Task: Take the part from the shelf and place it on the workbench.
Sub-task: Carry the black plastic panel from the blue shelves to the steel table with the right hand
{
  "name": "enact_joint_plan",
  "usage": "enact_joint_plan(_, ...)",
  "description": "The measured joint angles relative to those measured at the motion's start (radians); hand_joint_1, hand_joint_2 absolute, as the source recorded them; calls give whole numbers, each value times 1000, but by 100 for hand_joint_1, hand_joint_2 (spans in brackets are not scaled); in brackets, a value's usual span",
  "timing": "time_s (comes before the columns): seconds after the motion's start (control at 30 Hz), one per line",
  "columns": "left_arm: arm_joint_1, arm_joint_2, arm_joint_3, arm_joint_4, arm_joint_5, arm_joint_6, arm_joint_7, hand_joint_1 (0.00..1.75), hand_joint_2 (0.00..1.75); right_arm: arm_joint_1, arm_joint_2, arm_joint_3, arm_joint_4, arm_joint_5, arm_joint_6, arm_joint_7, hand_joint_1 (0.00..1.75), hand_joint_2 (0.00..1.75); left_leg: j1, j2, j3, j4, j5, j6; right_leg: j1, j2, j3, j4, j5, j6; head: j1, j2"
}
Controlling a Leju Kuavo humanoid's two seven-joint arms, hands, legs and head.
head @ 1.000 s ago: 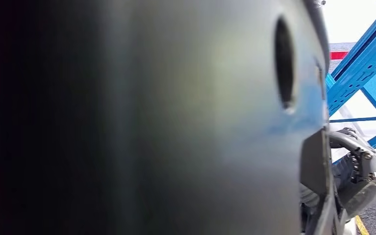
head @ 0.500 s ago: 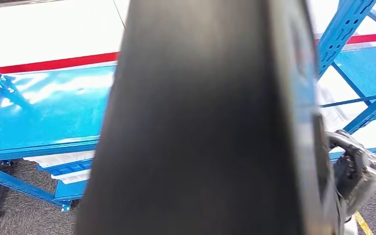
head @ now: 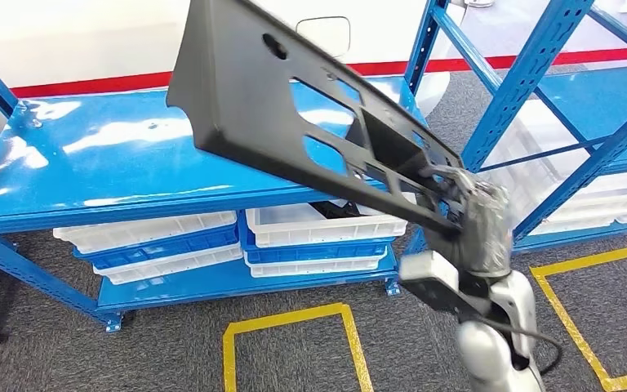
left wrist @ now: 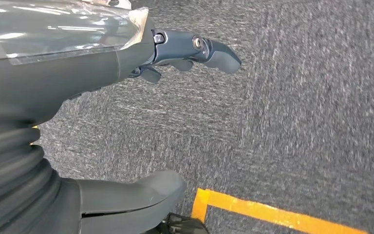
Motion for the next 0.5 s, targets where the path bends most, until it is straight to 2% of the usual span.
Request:
enact_joint_plan(0.03,-8,-1,-3,0,-5,-6,5,0,175,-42,10,6,51,22,12,20,175,175,-2,-2,-13,1,12,-1,2,1,54,-70,18,0,0,0)
enact_joint_plan(0.07,-14,-1,-6,0,-9,-9,9,0,175,-78,19,12,95,39,17,36,175,175,-4,-5,-24,2,23,-4,7,1,115,-156,21,-8,0,0)
enact_joint_plan(0.1,-18,-2,-9,-1,-12,-12,11,0,175,-108,27,16,132,48,20,45,175,175,-6,-8,-32,3,35,-9,12,1,162,-229,15,-17,0,0)
enact_joint_plan(0.13,-20,-3,-11,-1,-12,-13,13,0,175,-134,34,21,164,53,21,49,175,175,-7,-11,-38,2,46,-13,17,2,189,-279,7,-24,1,0)
enact_joint_plan(0.17,-20,-3,-13,-2,-13,-13,14,0,175,-154,40,25,191,56,21,52,175,175,-8,-12,-42,1,57,-18,22,2,198,-303,2,-29,1,0)
enact_joint_plan(0.2,-20,-2,-15,-2,-14,-14,15,0,175,-166,45,28,215,58,21,55,175,175,-8,-15,-46,0,65,-23,18,1,189,-305,7,-32,2,0)
enact_joint_plan(0.23,-20,-1,-16,-2,-14,-13,17,0,175,-177,50,30,237,60,22,58,175,175,-6,-18,-53,4,59,-28,13,-1,181,-304,16,-37,3,0)
enact_joint_plan(0.27,-19,-1,-17,-2,-15,-13,20,0,175,-187,55,31,256,61,23,62,175,175,-4,-21,-64,23,35,-34,8,-3,173,-303,26,-46,3,0)
enact_joint_plan(0.33,-19,1,-19,-2,-15,-13,25,0,175,-207,64,32,291,67,23,71,175,175,4,-26,-98,116,-59,-47,0,-6,151,-301,49,-61,3,0)
enact_joint_plan(0.37,-19,1,-19,-2,-15,-13,28,0,175,-216,66,32,308,71,23,75,175,175,8,-26,-117,187,-105,-53,0,-7,136,-298,59,-64,3,0)
enact_joint_plan(0.4,-19,2,-19,-2,-15,-13,31,0,175,-223,67,31,323,75,21,78,175,175,12,-26,-131,251,-133,-58,1,-7,122,-294,68,-62,3,0)
enact_joint_plan(0.43,-20,3,-20,-2,-15,-14,34,0,175,-226,67,31,338,77,20,81,175,175,17,-26,-133,294,-136,-64,0,-8,107,-288,75,-59,3,0)
enact_joint_plan(0.47,-19,5,-20,-2,-15,-14,37,0,175,-228,67,30,350,78,17,82,175,175,22,-25,-119,303,-119,-69,-2,-9,91,-279,80,-55,3,0)
enact_joint_plan(0.5,-20,6,-20,-2,-15,-15,39,0,175,-229,65,28,358,77,16,83,175,175,27,-25,-90,277,-92,-73,-5,-9,77,-269,83,-51,3,0)
